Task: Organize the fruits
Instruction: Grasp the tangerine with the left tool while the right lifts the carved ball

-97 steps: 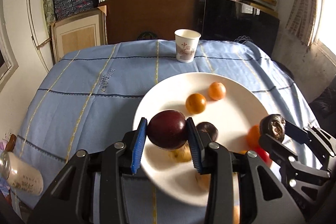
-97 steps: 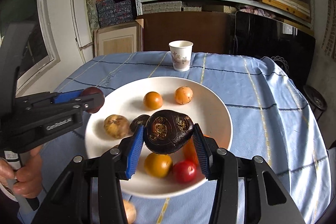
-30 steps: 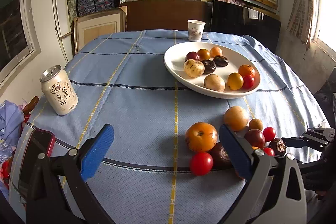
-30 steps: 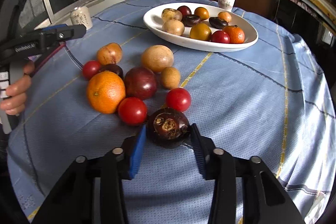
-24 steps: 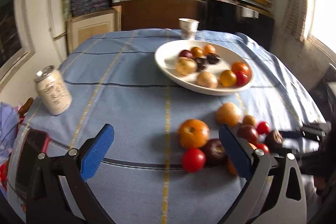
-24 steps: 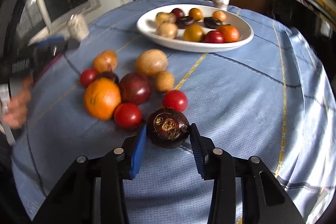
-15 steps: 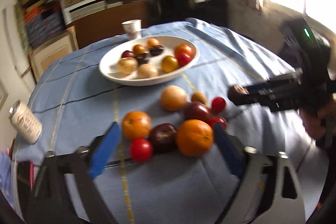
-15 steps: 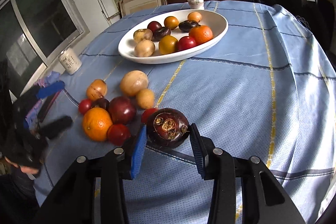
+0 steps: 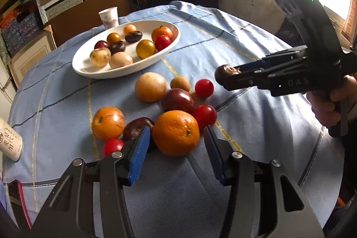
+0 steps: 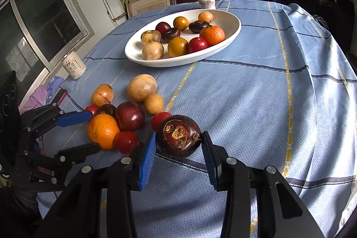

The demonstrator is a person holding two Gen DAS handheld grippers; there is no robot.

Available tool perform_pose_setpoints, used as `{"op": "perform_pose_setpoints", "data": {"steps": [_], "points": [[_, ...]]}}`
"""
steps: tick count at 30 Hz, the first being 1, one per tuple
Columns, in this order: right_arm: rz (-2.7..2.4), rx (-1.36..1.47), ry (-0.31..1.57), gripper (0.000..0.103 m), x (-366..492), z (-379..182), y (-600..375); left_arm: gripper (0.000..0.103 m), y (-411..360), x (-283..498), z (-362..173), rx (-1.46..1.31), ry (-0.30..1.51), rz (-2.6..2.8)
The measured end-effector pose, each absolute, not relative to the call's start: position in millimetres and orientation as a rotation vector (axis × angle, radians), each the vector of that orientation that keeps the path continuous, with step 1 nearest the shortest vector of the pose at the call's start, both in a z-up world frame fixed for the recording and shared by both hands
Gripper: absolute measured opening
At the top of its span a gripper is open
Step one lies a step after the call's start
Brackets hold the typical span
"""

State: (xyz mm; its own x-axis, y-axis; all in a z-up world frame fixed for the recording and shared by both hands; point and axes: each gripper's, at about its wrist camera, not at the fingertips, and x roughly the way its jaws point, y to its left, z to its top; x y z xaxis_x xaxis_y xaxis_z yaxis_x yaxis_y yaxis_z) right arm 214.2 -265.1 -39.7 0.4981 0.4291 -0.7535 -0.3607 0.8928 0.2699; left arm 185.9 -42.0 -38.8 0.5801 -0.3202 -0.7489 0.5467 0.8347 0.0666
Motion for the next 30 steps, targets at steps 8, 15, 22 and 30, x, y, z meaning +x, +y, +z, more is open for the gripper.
{"op": "perform_pose_setpoints", "data": {"steps": [8,15,22,30], "points": [[0.483,0.075,0.933,0.042,212,-39,-264,0.050,-49,189,-43,0.343,0.814,-0.500],[0.483,0.076,0.934,0.042,212,-39,-263,0.048,-57,192,-48,0.392,0.826,-0.469],[0.480,0.081,0.929,0.042,212,-39,-264,0.047,-54,193,-47,0.379,0.826,-0.472],[0.497,0.111,0.922,0.042,213,-38,-268,0.047,-33,195,-33,0.249,0.795,-0.456]]}}
